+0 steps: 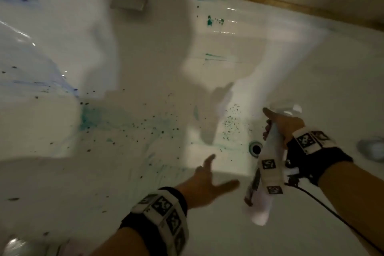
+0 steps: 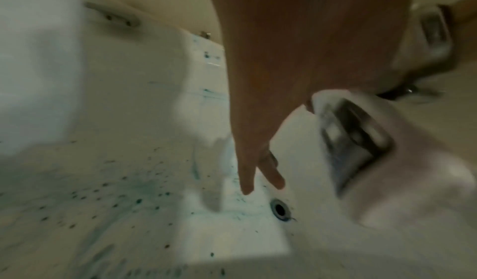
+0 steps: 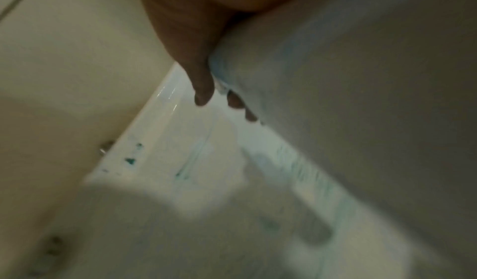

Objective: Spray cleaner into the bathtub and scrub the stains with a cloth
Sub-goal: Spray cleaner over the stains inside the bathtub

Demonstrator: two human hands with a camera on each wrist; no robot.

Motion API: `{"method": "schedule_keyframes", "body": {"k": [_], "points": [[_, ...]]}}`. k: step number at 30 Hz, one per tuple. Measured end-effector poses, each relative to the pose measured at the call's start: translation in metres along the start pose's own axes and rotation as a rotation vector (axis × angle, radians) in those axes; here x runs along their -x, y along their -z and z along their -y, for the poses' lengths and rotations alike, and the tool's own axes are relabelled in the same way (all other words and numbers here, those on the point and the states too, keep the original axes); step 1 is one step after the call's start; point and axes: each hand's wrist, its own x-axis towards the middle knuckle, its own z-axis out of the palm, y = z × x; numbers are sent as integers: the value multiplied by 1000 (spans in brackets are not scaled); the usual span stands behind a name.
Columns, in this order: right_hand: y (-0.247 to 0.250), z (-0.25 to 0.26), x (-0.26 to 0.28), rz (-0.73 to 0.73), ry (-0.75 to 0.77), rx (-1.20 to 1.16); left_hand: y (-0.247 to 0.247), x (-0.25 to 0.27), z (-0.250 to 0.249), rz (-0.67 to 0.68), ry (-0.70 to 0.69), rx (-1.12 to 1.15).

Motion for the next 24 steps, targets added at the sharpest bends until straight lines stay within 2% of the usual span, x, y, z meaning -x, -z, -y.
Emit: {"method": "schedule_keyframes", "body": {"k": [3, 6, 8, 11, 13, 16, 19, 24], "points": [[-4, 7, -40, -80, 220, 404, 38, -21, 23, -276, 52, 82], [-5, 12, -75, -146, 324, 473, 69, -33, 48, -344, 160, 108], [1, 12, -93, -210, 284, 517, 84, -41, 65, -376, 242, 85], [4, 9, -103, -139, 246, 621, 98, -53, 77, -406, 343, 66], [6, 8, -106, -76, 237, 610, 102, -60, 80, -410, 368, 68], [8, 9, -107, -83, 264, 609, 104, -67, 77, -392, 358, 65], [13, 3, -109, -160, 280, 630, 103, -69, 75, -377, 331, 39], [17, -13, -100, -44, 211, 621, 102, -60, 82, -371, 336, 56]]}}
